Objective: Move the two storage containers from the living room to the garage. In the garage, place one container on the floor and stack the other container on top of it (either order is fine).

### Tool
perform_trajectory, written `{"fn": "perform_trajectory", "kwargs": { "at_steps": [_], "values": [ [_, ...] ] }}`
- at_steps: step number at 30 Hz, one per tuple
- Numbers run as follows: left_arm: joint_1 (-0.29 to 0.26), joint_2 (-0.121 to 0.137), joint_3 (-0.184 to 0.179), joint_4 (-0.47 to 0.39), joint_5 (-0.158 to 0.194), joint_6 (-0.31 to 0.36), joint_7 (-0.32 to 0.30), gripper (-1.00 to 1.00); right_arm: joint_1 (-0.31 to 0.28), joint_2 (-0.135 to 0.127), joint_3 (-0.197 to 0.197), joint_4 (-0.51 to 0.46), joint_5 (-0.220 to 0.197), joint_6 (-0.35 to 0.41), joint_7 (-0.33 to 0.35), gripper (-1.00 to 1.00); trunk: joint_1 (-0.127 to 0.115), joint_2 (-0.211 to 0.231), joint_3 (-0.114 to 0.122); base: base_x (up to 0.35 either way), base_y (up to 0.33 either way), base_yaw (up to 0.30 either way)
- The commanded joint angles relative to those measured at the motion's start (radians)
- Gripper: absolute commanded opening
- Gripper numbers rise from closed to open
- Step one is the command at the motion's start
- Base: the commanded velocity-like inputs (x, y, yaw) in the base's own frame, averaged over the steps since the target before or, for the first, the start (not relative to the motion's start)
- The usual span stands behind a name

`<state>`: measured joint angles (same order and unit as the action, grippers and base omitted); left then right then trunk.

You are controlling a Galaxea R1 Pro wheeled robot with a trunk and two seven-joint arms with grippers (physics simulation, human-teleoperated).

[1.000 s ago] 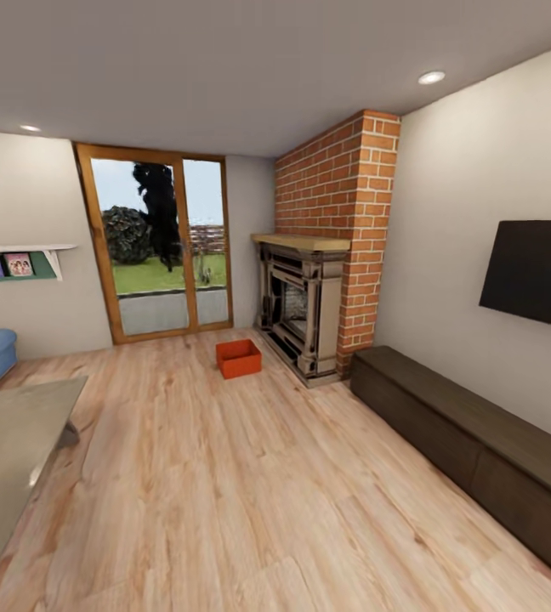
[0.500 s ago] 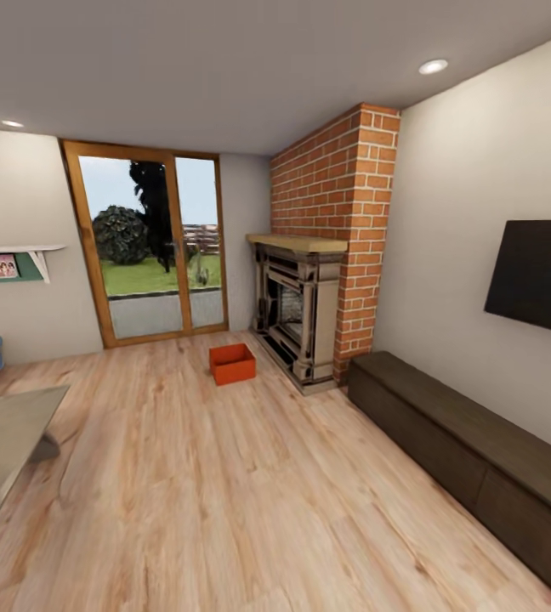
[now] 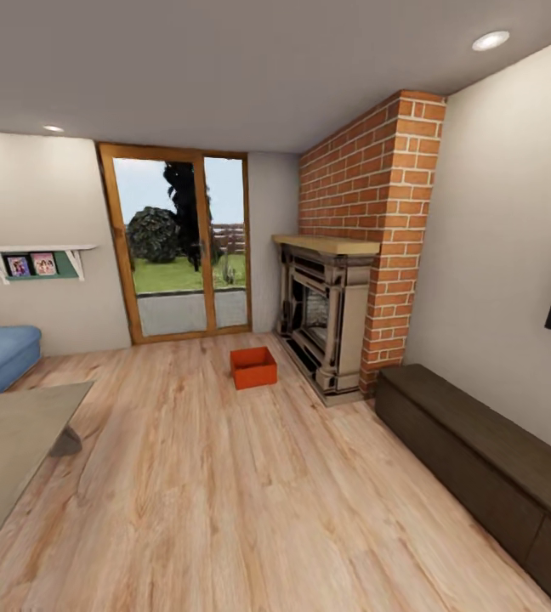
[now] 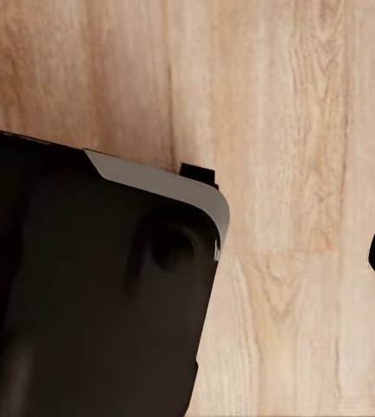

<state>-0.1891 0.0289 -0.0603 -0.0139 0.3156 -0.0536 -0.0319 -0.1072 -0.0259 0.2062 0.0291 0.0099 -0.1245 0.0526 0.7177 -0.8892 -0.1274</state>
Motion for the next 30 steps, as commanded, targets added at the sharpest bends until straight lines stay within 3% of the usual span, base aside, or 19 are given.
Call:
{"fn": "perform_trajectory", "kwargs": {
  "at_steps": [1,19,30],
  "values": [
    [-0.001,0.000,-0.006,0.002,0.010,-0.003,-0.003,1.00,-0.001,0.000,0.003,0.003,0.001,-0.006,0.003,1.00,0.001,-0.001,-0.001,0.307,-0.132,0.275],
    [-0.001,0.000,-0.007,0.002,0.010,-0.005,-0.003,1.00,-0.001,0.000,0.002,0.003,0.001,-0.007,0.003,1.00,0.001,-0.001,-0.001,0.307,-0.129,0.275],
    [-0.001,-0.001,-0.007,0.002,0.009,-0.005,-0.003,1.00,-0.001,-0.004,0.002,0.003,0.001,-0.007,0.003,1.00,0.001,-0.001,-0.001,0.307,-0.126,0.047]
  ]
}}
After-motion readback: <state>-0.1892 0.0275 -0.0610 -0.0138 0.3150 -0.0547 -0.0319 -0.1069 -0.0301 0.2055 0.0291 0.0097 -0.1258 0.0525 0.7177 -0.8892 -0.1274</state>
